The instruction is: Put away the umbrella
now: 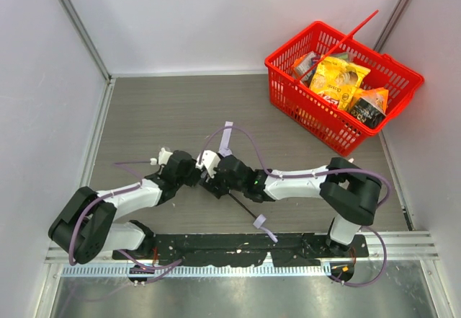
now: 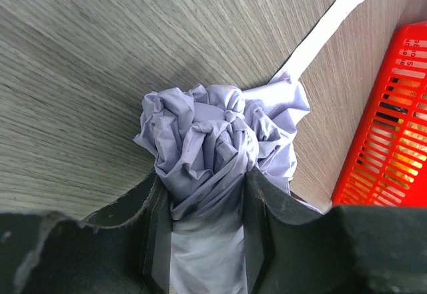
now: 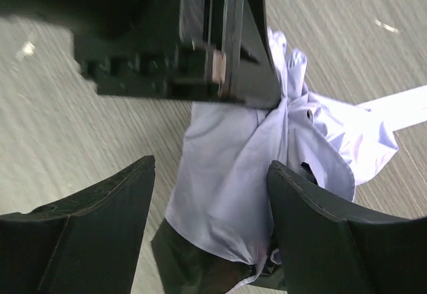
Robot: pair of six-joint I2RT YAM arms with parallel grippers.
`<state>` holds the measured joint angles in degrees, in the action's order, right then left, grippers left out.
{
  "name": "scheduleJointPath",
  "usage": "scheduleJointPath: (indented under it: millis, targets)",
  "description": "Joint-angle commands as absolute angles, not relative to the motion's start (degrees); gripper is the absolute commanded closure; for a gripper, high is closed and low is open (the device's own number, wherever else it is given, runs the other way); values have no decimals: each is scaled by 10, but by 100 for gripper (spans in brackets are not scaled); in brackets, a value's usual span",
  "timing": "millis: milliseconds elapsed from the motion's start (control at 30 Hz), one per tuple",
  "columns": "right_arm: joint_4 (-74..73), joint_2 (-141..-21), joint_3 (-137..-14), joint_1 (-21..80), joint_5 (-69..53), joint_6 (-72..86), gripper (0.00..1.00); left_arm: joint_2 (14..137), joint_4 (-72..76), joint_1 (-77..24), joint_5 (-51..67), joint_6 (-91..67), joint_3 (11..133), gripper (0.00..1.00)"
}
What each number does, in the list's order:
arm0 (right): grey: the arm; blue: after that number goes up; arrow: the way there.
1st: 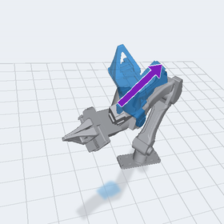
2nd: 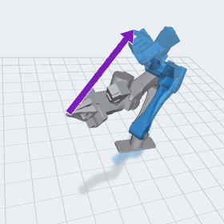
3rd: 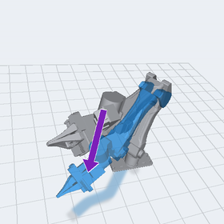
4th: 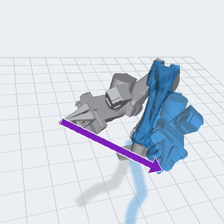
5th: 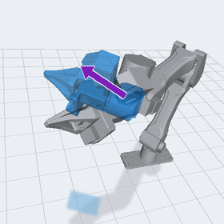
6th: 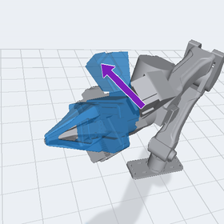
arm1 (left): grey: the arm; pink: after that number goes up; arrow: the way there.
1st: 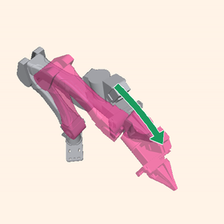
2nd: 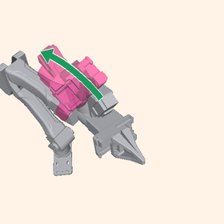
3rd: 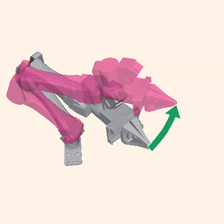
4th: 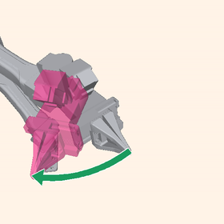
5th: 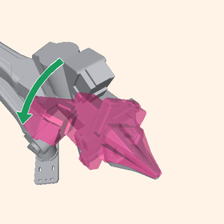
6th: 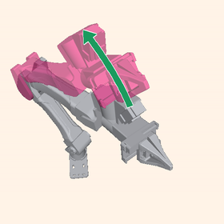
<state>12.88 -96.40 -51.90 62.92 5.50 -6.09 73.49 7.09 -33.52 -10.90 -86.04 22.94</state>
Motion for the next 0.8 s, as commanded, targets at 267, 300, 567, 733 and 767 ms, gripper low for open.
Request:
scheduleJointPath:
  millis: [267, 300, 567, 733, 767]
  targets:
    - [249, -1076, -492, 632, 202, -116, 31, 768, -76, -337, -75, -865, 208, 100]
    - [242, -1081, -493, 632, 208, -114, 32, 770, -75, -337, -73, -868, 207, 100]
    - [212, -1117, -483, 630, 212, -66, 69, 781, -56, -337, -59, -861, 216, 100]
    - [171, -1131, -493, 626, 173, -43, 99, 776, -50, -337, -54, -830, 230, 100]
    - [164, -1132, -497, 626, 162, -36, 99, 775, -53, -337, -54, -824, 233, 100]
